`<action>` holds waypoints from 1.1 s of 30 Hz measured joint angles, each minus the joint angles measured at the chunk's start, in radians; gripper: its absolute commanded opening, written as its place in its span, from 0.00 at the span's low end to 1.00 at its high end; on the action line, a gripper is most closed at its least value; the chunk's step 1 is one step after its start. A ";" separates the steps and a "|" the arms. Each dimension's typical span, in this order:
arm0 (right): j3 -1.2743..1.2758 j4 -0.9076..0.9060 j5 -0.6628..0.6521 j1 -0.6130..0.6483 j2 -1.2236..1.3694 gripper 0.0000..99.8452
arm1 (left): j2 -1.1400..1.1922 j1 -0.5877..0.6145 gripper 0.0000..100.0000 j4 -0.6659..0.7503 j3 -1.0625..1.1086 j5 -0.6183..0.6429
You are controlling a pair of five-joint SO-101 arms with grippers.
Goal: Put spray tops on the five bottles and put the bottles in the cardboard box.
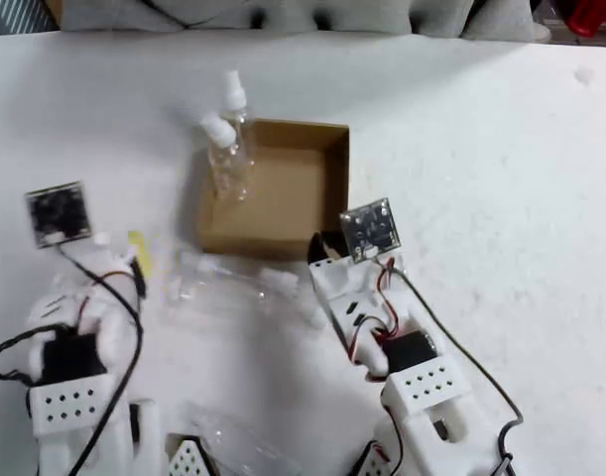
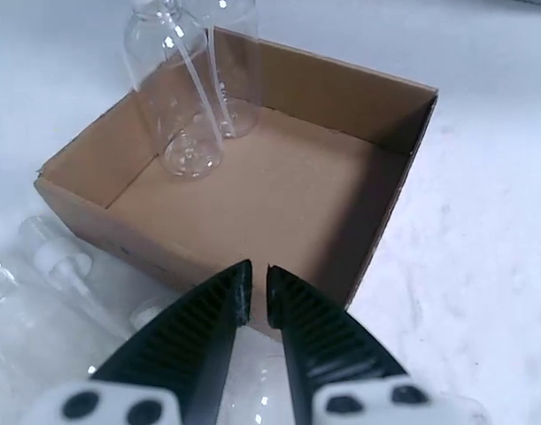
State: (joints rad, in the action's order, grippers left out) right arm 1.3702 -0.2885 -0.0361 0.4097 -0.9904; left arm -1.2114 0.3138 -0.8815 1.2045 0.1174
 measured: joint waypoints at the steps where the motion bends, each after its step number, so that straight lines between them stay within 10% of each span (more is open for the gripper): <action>1: -0.020 -0.034 0.000 0.003 0.000 0.01 | 0.003 0.028 0.03 0.000 0.000 -0.009; 18: -0.422 -0.822 -0.158 0.025 -0.002 0.01 | 0.519 0.222 0.02 0.196 -0.040 -0.041; 27: -0.451 -1.026 -0.292 0.483 -0.002 0.03 | 0.852 0.384 0.02 0.351 -0.176 -0.041; 33: -0.428 -1.016 -0.293 0.721 -0.002 0.21 | 1.071 0.477 0.02 0.367 -0.311 0.028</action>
State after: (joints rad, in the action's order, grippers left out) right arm 0.9421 -1.3042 -0.3291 1.1308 -0.9920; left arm -0.1404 0.7910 -0.5148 0.8930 0.1450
